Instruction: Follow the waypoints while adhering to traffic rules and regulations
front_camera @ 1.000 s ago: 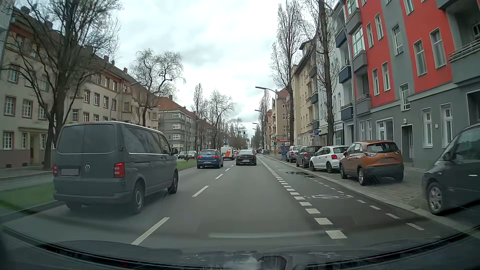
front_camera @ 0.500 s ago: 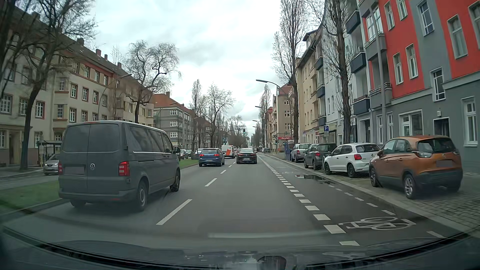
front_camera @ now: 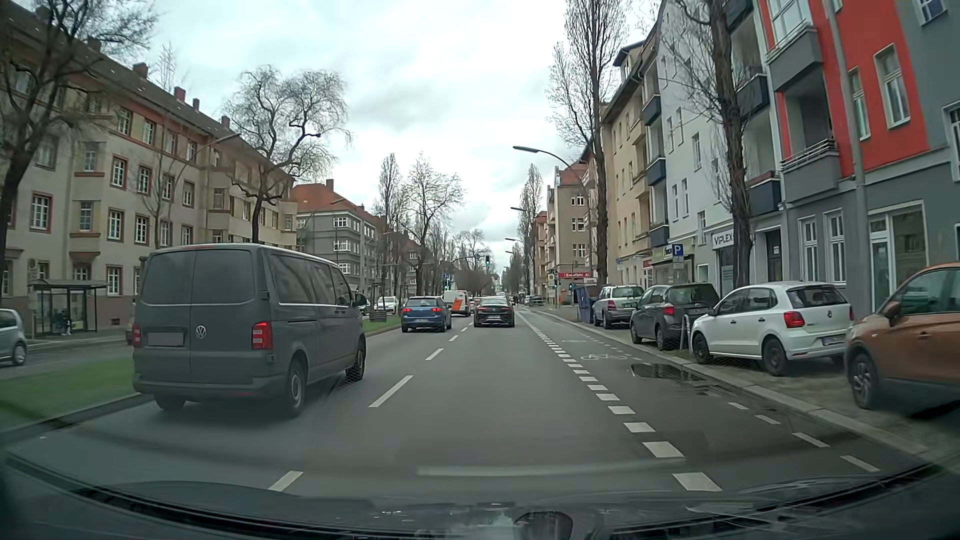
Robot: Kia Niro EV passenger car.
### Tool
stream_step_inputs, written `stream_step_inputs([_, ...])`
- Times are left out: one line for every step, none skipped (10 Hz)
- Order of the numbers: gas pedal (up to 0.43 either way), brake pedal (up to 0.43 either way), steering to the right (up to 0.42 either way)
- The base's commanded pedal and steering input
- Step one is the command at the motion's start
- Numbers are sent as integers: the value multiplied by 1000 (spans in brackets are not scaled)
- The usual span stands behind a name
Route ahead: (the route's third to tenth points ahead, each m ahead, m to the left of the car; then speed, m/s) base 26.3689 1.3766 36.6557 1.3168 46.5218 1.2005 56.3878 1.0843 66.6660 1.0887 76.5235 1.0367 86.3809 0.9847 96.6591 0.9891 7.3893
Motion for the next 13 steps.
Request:
stream_step_inputs([39, 18, 0])
stream_step_inputs([47, 12, 3])
stream_step_inputs([67, 12, 4])
stream_step_inputs([169, 18, 6])
stream_step_inputs([209, 18, 6])
stream_step_inputs([209, 12, 6])
stream_step_inputs([209, 18, 6])
stream_step_inputs([209, 18, 6])
stream_step_inputs([209, 18, 6])
stream_step_inputs([209, 12, 6])
stream_step_inputs([209, 18, 6])
stream_step_inputs([220, 18, 6])
stream_step_inputs([240, 12, 6])
